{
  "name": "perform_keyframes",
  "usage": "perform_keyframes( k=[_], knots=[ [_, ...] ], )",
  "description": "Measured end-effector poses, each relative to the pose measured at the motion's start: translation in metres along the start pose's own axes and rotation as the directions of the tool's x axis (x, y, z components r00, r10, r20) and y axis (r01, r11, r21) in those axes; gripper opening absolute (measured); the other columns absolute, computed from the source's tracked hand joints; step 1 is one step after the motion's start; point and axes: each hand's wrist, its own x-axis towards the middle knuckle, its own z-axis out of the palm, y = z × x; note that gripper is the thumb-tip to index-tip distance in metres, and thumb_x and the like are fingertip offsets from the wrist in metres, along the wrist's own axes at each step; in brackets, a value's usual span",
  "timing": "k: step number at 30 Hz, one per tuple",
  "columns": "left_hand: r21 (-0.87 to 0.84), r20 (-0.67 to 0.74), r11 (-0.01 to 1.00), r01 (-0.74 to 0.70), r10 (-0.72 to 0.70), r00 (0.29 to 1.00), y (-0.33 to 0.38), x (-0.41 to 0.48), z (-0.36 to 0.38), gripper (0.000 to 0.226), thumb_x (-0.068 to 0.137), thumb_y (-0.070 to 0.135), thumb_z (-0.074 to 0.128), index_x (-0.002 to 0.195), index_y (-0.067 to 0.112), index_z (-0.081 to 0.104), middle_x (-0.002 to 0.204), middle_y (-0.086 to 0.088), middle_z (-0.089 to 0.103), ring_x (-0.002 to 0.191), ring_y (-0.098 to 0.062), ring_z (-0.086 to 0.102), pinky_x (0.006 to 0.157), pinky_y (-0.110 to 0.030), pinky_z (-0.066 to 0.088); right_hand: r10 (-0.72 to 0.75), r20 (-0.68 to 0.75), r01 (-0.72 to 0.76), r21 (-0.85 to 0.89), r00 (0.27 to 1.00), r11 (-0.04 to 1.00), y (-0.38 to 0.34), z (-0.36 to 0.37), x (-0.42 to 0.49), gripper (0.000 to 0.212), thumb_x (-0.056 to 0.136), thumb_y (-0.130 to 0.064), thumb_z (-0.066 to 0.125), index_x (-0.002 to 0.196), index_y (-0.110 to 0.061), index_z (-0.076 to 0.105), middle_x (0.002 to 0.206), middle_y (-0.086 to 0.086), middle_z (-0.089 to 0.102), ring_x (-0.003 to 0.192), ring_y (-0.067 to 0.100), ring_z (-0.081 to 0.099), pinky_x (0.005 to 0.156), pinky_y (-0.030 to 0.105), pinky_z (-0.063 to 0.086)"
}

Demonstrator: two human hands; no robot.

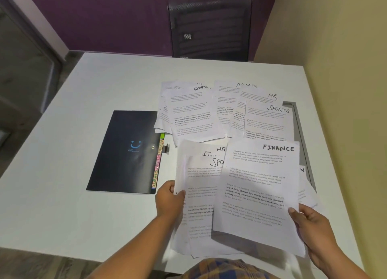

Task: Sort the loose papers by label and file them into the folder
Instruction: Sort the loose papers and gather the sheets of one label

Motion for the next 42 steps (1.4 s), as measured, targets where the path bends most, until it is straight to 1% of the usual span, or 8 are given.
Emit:
perform_keyframes(
  k=[5, 8, 11, 15, 23, 30, 34, 42],
  knots=[
    [0.322, -0.204, 0.942, -0.094, 0.166, 0.965, -0.004, 0.002, 0.008, 0.041, 0.068, 0.010, 0.079, 0.103, 0.021, 0.061, 0.101, -0.001, 0.062, 0.096, -0.026, 0.058, 0.080, -0.039, 0.049, -0.008, -0.006, 0.008, 0.009, 1.000, 1.000, 0.000, -0.003, 0.004, 0.014, 0.093, -0.013, 0.065, 0.088, -0.017, 0.078, 0.081, 0.034, 0.067, 0.075, 0.027, 0.052, 0.076, 0.037, 0.039],
    [0.417, -0.254, 0.908, -0.039, 0.158, 0.954, -0.004, -0.003, 0.013, 0.059, 0.067, 0.034, 0.084, 0.116, 0.022, 0.053, 0.119, 0.000, 0.054, 0.112, -0.025, 0.051, 0.096, -0.042, 0.043, -0.021, -0.016, 0.021, 0.010, 1.000, 1.000, 0.001, -0.002, 0.007, 0.014, 0.093, -0.008, 0.064, 0.091, -0.013, 0.077, 0.081, 0.023, 0.075, 0.074, 0.028, 0.060, 0.078, 0.039, 0.045],
    [0.445, -0.147, 0.893, 0.069, -0.004, 0.989, -0.005, -0.005, 0.025, 0.064, 0.067, 0.050, 0.081, 0.112, 0.019, 0.048, 0.114, -0.002, 0.051, 0.105, -0.024, 0.056, 0.085, -0.041, 0.054, -0.020, -0.030, 0.021, 0.011, 0.999, 1.000, 0.001, -0.001, 0.008, 0.014, 0.094, -0.005, 0.063, 0.097, -0.010, 0.076, 0.080, 0.014, 0.078, 0.076, 0.031, 0.066, 0.081, 0.042, 0.050],
    [0.316, -0.043, 0.943, 0.109, -0.100, 0.994, -0.006, -0.001, 0.031, 0.071, 0.057, 0.029, 0.091, 0.104, 0.017, 0.039, 0.107, -0.002, 0.047, 0.088, -0.025, 0.062, 0.069, -0.036, 0.059, -0.033, -0.026, 0.033, 0.019, 0.999, 0.999, -0.001, 0.000, 0.003, 0.015, 0.093, -0.004, 0.063, 0.096, -0.012, 0.075, 0.082, 0.018, 0.078, 0.079, 0.032, 0.067, 0.086, 0.045, 0.051],
    [0.459, -0.030, 0.872, 0.172, -0.178, 0.984, 0.000, 0.009, 0.031, 0.060, 0.054, 0.025, 0.084, 0.096, 0.025, 0.041, 0.103, -0.001, 0.051, 0.095, -0.024, 0.059, 0.080, -0.039, 0.057, -0.027, -0.034, 0.028, 0.021, 0.999, 0.999, -0.003, -0.001, -0.003, 0.016, 0.094, -0.002, 0.061, 0.096, -0.011, 0.074, 0.076, 0.010, 0.078, 0.077, 0.030, 0.070, 0.075, 0.036, 0.057],
    [0.274, 0.006, 0.945, 0.178, -0.187, 0.982, 0.005, 0.008, 0.040, 0.054, 0.066, 0.009, 0.077, 0.109, 0.018, 0.045, 0.106, -0.002, 0.057, 0.088, -0.024, 0.062, 0.068, -0.029, 0.051, 0.000, -0.019, 0.001, 0.060, 1.000, 0.998, -0.007, 0.002, -0.007, 0.018, 0.095, 0.001, 0.058, 0.096, -0.010, 0.072, 0.068, 0.000, 0.077, 0.054, 0.015, 0.067, 0.049, 0.014, 0.053],
    [0.157, 0.087, 0.985, 0.067, -0.081, 0.993, 0.004, 0.004, 0.031, 0.015, 0.088, 0.029, 0.063, 0.098, 0.019, 0.068, 0.095, 0.003, 0.072, 0.081, -0.017, 0.068, 0.072, -0.033, 0.059, 0.012, -0.026, -0.011, 0.040, 1.000, 0.999, -0.005, 0.000, -0.004, 0.017, 0.095, -0.003, 0.060, 0.099, -0.010, 0.075, 0.068, 0.005, 0.076, 0.075, 0.026, 0.055, 0.061, 0.025, 0.046],
    [-0.016, -0.031, 1.000, 0.010, -0.010, 0.999, 0.018, -0.006, 0.021, 0.027, 0.076, 0.017, 0.081, 0.071, 0.014, 0.055, 0.074, -0.001, 0.067, 0.068, -0.019, 0.067, 0.058, -0.032, 0.059, -0.032, -0.028, 0.030, -0.057, 0.999, 0.998, -0.013, 0.007, -0.011, 0.019, 0.095, -0.002, 0.060, 0.091, -0.014, 0.074, 0.071, 0.005, 0.078, 0.070, 0.027, 0.065, 0.067, 0.030, 0.048]
  ],
)
